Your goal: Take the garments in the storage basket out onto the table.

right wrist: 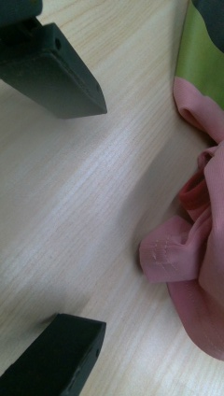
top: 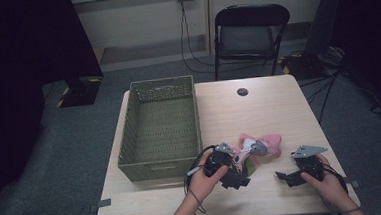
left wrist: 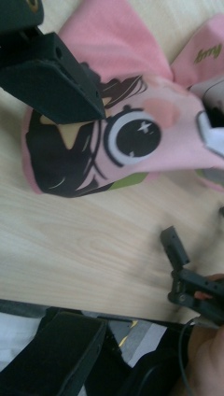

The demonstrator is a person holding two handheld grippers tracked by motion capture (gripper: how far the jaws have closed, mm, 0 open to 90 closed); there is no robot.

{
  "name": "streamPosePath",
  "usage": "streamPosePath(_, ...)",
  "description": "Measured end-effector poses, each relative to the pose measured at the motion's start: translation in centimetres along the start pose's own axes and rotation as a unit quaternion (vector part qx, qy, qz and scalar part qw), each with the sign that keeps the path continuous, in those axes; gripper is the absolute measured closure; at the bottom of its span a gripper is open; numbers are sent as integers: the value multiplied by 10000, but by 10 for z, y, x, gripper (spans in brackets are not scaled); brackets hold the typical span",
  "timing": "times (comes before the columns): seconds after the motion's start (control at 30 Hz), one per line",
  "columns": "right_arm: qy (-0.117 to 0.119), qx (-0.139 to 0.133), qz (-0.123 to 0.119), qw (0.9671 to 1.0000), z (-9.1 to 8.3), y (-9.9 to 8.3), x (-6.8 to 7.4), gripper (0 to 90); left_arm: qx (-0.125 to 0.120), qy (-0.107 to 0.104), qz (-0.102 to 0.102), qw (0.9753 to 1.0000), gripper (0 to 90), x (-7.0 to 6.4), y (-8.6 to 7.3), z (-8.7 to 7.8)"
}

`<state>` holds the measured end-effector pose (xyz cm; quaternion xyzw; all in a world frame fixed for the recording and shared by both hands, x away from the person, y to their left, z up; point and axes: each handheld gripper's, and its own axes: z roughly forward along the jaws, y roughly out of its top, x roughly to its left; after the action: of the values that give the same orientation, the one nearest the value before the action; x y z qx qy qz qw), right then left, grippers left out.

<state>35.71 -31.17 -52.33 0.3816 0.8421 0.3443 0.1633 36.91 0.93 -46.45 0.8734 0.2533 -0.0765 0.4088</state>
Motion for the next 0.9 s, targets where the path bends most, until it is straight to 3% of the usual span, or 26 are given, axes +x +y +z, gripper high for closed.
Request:
streamPosePath(0.33,-7,3,9,10000,0,0,0,0,253,-61,106,9996,19,1,-14,-7)
streamPosePath(0.63,-15,2,17,10000,0,0,0,0,334,-169,218,9991,19,-6,-17,-13)
streamPosePath(0.9,-16,2,18,10000,0,0,0,0,351,-143,281,9989,19,-9,-21,-21)
